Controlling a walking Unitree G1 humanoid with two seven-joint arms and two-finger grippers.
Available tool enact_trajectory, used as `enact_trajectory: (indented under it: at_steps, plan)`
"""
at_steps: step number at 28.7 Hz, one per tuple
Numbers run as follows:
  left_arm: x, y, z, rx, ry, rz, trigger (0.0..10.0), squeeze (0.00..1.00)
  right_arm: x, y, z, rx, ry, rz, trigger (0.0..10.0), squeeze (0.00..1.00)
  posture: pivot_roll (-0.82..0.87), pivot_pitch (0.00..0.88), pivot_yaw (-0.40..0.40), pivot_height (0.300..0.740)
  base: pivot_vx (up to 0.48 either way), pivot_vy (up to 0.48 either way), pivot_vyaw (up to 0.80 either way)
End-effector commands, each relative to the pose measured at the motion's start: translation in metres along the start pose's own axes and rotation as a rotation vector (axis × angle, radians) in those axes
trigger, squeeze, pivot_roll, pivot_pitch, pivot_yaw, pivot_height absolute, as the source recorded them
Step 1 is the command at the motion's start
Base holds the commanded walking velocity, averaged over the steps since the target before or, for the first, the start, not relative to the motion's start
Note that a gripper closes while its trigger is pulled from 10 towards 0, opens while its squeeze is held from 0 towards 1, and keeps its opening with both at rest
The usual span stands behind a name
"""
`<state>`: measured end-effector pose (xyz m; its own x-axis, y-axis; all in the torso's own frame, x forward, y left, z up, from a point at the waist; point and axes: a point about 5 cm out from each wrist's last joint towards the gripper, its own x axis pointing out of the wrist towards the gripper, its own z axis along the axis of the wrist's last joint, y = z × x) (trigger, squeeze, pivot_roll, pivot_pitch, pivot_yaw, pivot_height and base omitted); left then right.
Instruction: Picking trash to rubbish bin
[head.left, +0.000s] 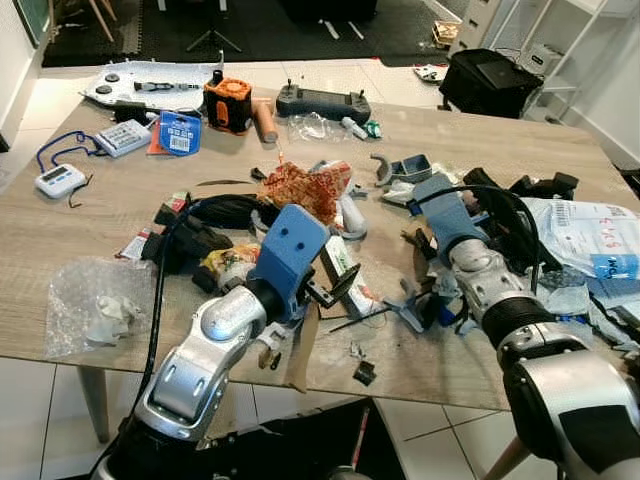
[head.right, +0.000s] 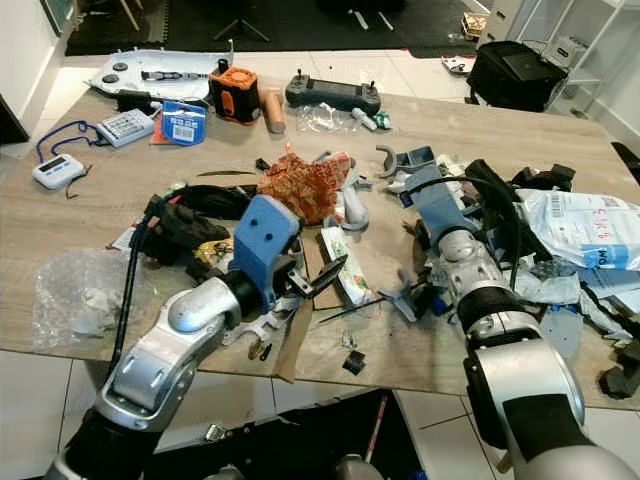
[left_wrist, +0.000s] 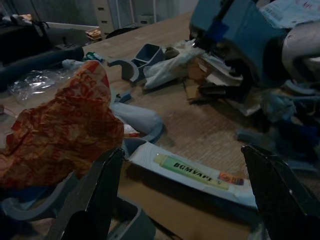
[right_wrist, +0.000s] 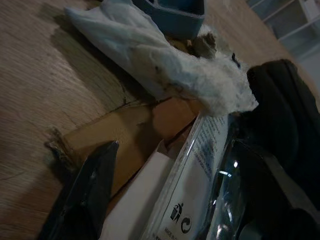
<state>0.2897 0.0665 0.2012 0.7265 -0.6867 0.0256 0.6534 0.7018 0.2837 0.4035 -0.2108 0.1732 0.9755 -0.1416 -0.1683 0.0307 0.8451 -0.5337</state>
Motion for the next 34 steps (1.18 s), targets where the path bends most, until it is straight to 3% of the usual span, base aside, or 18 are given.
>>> enact_trajectory:
  at_steps: [1, 2, 4, 5, 13, 20, 32, 34]
  plan:
    - [0.001, -0.002, -0.002, 0.035, 0.015, -0.029, 10.0, 0.0, -0.003, 0.001, -0.025, 0.031, 0.105, 0.005, 4.2, 0.0, 0.0, 0.207, -0.085, 0.74, 0.0, 0.0, 0.0]
    - [0.001, -0.002, -0.002, 0.034, 0.014, -0.036, 10.0, 0.0, -0.003, 0.001, -0.025, 0.035, 0.106, 0.004, 1.1, 0.0, 0.0, 0.207, -0.085, 0.74, 0.0, 0.0, 0.0]
    - [0.001, -0.003, -0.002, 0.036, 0.013, -0.044, 10.0, 0.0, -0.003, 0.001, -0.025, 0.039, 0.106, 0.003, 1.1, 0.0, 0.0, 0.207, -0.085, 0.74, 0.0, 0.0, 0.0]
    - [0.001, -0.003, -0.001, 0.037, 0.012, -0.049, 10.0, 0.0, -0.003, 0.001, -0.025, 0.041, 0.107, 0.002, 0.0, 0.0, 0.0, 0.207, -0.085, 0.74, 0.0, 0.0, 0.0]
    - [-0.001, -0.014, 0.002, 0.055, -0.015, -0.174, 10.0, 0.0, -0.003, 0.003, -0.028, 0.13, 0.122, -0.023, 0.0, 0.0, 0.0, 0.195, -0.083, 0.74, 0.0, 0.0, 0.0]
    - [-0.002, -0.019, -0.005, 0.159, 0.065, -0.267, 10.0, 0.0, -0.002, 0.003, -0.021, 0.182, 0.105, -0.038, 0.0, 0.0, 0.0, 0.191, -0.077, 0.74, 0.0, 0.0, 0.0]
    - [-0.003, -0.017, -0.011, 0.168, 0.113, -0.309, 10.0, 0.0, 0.002, -0.005, 0.013, 0.298, -0.008, -0.066, 0.0, 0.0, 0.0, 0.173, -0.079, 0.74, 0.0, 0.0, 0.0]
    - [-0.004, -0.017, -0.009, 0.163, 0.103, -0.308, 10.0, 0.0, 0.002, -0.009, 0.026, 0.322, -0.056, -0.077, 0.0, 0.0, 0.0, 0.173, -0.079, 0.74, 0.0, 0.0, 0.0]
